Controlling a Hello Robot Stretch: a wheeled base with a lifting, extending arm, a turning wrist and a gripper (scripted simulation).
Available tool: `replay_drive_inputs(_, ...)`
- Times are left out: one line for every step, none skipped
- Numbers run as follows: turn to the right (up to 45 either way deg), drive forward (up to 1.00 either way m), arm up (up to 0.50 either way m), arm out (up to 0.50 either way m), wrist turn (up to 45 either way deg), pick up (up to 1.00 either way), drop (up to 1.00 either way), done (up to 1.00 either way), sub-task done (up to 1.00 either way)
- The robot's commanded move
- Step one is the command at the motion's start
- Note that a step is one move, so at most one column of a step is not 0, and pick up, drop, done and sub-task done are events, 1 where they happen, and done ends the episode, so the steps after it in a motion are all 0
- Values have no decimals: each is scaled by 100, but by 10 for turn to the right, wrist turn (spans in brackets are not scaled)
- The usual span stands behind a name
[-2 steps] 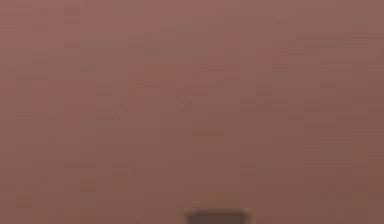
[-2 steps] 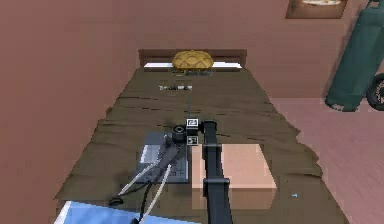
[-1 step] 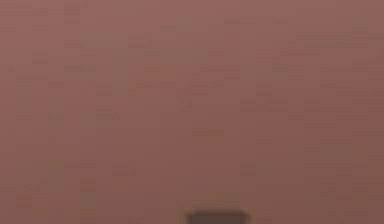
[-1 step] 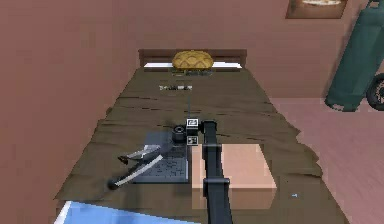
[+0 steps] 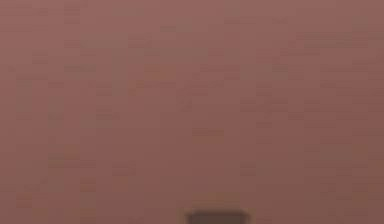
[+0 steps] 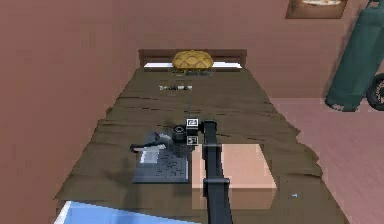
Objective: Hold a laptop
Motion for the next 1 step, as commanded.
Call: replay_drive_inputs(0,0,0,0,360,0,0,0,0)
